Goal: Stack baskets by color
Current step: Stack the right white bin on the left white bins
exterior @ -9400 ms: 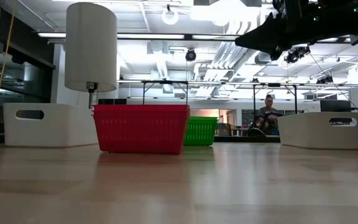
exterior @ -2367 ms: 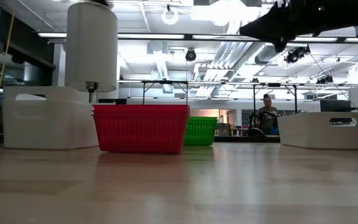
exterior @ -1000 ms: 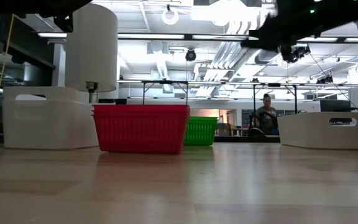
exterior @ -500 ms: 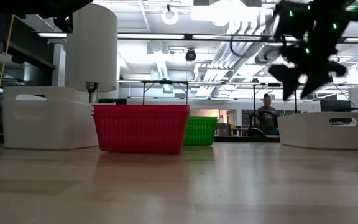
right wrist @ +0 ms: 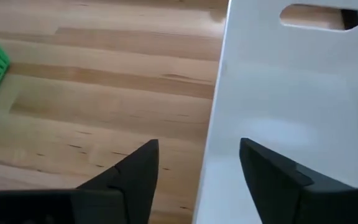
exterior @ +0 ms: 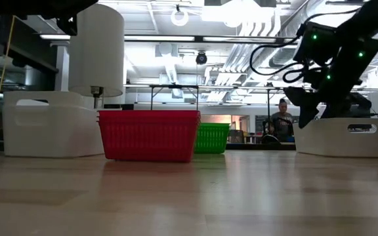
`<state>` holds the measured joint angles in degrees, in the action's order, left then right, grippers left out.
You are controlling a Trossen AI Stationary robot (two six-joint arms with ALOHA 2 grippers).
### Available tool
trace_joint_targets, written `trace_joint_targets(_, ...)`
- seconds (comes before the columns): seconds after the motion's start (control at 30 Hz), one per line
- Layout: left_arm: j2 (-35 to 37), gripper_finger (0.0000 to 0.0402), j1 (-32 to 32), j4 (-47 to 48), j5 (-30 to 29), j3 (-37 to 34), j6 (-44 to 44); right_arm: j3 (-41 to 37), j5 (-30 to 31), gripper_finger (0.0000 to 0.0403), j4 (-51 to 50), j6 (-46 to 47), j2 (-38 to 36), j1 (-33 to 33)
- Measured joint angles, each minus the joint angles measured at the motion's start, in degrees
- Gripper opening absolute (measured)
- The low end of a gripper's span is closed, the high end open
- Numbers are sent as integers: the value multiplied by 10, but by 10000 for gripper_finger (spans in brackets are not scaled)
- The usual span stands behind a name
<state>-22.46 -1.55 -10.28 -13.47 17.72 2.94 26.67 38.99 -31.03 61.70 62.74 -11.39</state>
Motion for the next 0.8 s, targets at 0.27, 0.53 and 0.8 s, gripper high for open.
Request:
trace_joint_targets(0.27,0,0,0,0,0,0,-8,-29,0,116,27,12,0,0)
trace_joint_targets(0.53,0,0,0,-3,5,0,-24,-22,9,12,49,-48,-1,12)
trace_joint_targets(0.8,0,0,0,-2,12,21,-18,107,65,1,70,-165,4,129)
